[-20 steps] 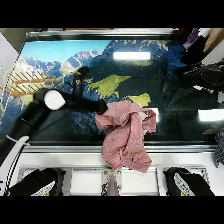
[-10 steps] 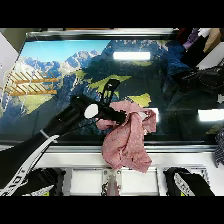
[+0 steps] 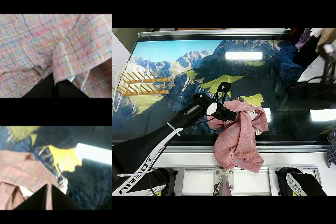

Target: Fold the clothes and pants, and hang the long-sleeved shirts on hangers.

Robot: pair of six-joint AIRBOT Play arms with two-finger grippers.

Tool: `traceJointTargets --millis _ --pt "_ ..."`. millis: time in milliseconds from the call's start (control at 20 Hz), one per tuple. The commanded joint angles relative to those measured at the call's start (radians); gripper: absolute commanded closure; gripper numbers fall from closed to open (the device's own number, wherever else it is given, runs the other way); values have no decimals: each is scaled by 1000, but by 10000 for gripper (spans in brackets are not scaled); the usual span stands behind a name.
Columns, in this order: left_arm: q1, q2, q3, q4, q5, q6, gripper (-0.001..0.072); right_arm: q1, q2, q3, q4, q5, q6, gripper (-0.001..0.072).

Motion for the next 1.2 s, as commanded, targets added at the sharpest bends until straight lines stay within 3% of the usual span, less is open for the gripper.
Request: traceJointTargets --millis 0,50,450,750,800,900,1000,1100,1150 --pt "2 -8 4 17 -2 -12 687 16 -20 -174 -26 -3 30 223" --pt "2 -8 6 17 0 -12 687 29 -37 -219 -18 -21 26 182" --pt "2 -8 6 16 -5 -6 687 213 -206 -291 -3 -267 28 205" --pt "2 -8 6 16 -9 -6 687 218 -219 -291 18 -395 137 207" --pt "2 -8 6 16 -13 -6 687 218 -227 -291 18 -397 136 231" --pt "2 -8 6 16 -23 -6 687 218 -256 -291 -10 -380 136 394" --pt "2 -8 6 16 -45 -6 687 218 -286 -291 -16 -364 136 482" --pt "2 -8 6 16 -65 -6 687 218 -311 -291 -16 -364 137 488" --pt "2 -8 13 17 -76 -6 687 218 -318 -291 -15 -363 137 584"
